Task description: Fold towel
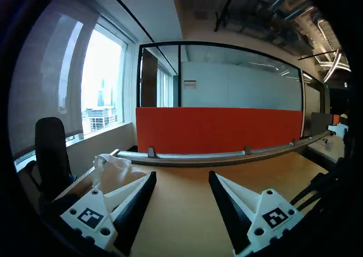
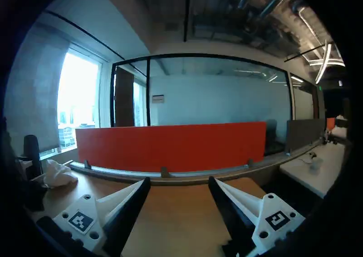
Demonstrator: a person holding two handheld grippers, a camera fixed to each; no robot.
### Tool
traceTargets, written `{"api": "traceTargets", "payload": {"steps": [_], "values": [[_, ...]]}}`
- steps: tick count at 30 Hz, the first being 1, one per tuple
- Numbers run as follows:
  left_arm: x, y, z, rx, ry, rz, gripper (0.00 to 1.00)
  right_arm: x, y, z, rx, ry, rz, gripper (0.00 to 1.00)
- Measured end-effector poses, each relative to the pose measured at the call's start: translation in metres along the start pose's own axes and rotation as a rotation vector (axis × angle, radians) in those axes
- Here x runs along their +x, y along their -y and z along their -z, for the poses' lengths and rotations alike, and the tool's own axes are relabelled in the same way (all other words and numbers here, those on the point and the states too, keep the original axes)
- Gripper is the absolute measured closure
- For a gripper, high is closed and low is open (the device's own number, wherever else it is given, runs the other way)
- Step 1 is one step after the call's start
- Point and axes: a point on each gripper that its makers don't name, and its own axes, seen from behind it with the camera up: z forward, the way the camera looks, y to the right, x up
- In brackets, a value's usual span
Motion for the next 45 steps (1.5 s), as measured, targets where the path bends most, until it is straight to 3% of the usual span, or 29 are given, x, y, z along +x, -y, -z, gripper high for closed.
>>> {"api": "traceTargets", "payload": {"steps": [8,24,33,45], "values": [[0.005,0.002,-0.006,0.003,-0.026,0.015,0.15,-0.001,0.017,-0.004,0.012,-0.001,-0.004,0.01],[-0.001,-0.003,-0.01,-0.022,-0.037,0.027,0.15,0.0,0.03,-0.003,0.011,0.001,-0.008,0.0],[-0.02,-0.003,-0.01,-0.025,-0.048,0.023,0.15,-0.005,0.036,0.002,0.008,-0.016,0.004,0.01],[-0.059,0.0,-0.014,-0.014,-0.064,-0.026,0.15,-0.021,0.051,0.012,0.009,0.001,0.024,0.01]]}}
